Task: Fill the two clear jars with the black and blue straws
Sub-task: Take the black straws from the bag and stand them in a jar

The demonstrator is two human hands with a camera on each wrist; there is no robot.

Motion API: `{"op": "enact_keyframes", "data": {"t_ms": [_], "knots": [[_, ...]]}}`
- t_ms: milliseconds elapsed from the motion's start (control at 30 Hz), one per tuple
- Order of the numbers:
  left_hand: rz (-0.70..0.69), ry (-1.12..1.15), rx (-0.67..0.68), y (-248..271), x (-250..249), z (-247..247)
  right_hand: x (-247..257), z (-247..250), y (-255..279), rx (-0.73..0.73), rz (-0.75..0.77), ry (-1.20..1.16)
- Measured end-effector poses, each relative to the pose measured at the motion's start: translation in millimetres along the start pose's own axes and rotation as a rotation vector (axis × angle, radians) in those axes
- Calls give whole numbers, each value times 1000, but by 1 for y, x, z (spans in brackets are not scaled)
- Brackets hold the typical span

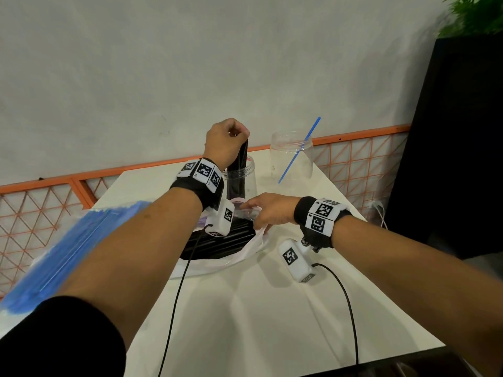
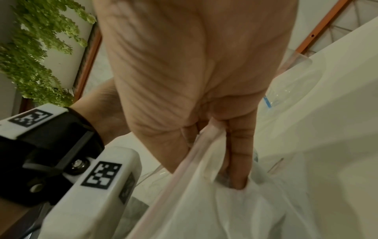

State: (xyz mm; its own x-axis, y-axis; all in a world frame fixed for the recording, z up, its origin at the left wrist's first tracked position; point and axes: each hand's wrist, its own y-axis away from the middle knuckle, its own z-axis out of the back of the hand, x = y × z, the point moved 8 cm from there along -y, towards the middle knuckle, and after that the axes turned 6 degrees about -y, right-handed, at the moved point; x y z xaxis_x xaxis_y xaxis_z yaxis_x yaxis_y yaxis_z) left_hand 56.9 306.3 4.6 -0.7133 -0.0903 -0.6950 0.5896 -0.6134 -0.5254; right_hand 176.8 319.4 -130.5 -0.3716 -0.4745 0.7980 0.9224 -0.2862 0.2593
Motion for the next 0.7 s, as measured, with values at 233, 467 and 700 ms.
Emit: {"op": "enact_keyframes", "data": {"t_ms": [233,467,700], "knots": [[-174,-469,245,4,-9,-22,3,-2,2,-3,9,30],[-331,-470,-76,24,-57,27,10,1,7,-19,89,28],[-89,-554,797,96,-5,-25,15,14,10,-149,98,179]]}}
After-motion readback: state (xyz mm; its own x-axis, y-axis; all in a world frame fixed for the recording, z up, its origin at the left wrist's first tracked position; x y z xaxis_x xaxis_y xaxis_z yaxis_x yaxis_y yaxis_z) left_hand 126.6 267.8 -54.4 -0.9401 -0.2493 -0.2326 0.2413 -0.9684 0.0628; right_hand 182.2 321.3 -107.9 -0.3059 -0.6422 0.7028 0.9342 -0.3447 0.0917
